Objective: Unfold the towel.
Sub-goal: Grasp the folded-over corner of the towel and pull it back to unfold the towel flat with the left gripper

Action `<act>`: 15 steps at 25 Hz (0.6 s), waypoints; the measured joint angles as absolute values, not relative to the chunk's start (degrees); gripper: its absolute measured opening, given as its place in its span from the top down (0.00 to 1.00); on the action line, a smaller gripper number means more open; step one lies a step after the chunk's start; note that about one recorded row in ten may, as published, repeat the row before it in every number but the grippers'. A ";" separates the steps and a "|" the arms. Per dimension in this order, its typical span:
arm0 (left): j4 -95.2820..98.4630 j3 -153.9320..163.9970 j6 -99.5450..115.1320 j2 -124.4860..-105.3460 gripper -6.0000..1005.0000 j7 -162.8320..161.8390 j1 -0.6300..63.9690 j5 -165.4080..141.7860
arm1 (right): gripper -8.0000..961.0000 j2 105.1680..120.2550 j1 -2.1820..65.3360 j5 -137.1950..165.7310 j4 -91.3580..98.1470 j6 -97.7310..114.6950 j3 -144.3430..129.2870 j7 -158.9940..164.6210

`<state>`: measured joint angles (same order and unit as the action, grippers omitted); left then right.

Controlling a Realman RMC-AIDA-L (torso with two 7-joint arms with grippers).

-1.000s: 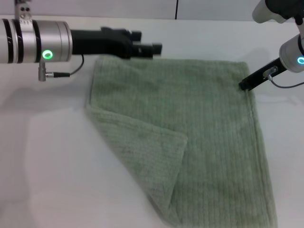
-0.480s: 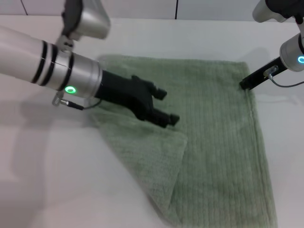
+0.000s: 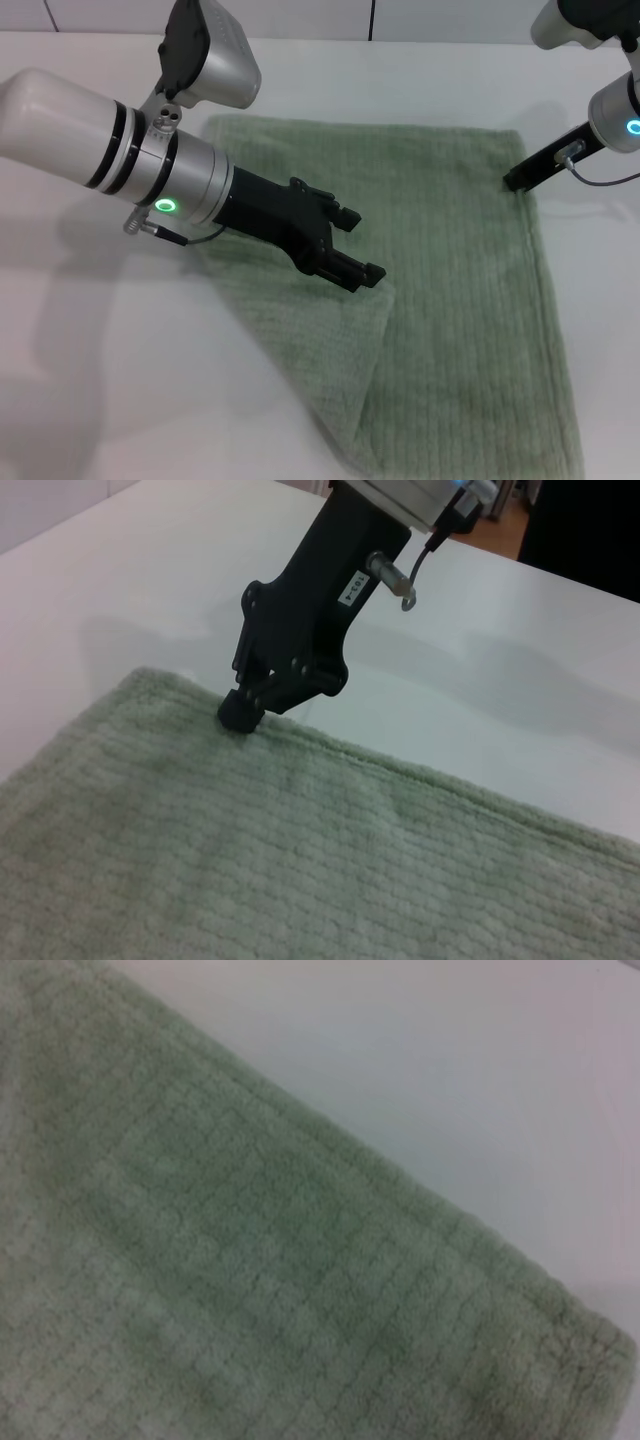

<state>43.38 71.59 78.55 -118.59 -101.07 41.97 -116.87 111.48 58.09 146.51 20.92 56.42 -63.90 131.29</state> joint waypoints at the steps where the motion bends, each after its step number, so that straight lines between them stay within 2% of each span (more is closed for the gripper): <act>1: 43.06 72.16 78.00 -118.67 0.14 -101.07 42.00 -116.66 | 0.94 111.49 58.10 146.51 20.92 56.43 -63.90 131.29; 15: 41.45 83.43 69.77 -118.76 0.14 -101.12 41.73 -110.94 | 0.93 111.62 58.10 146.51 20.92 56.34 -63.90 131.30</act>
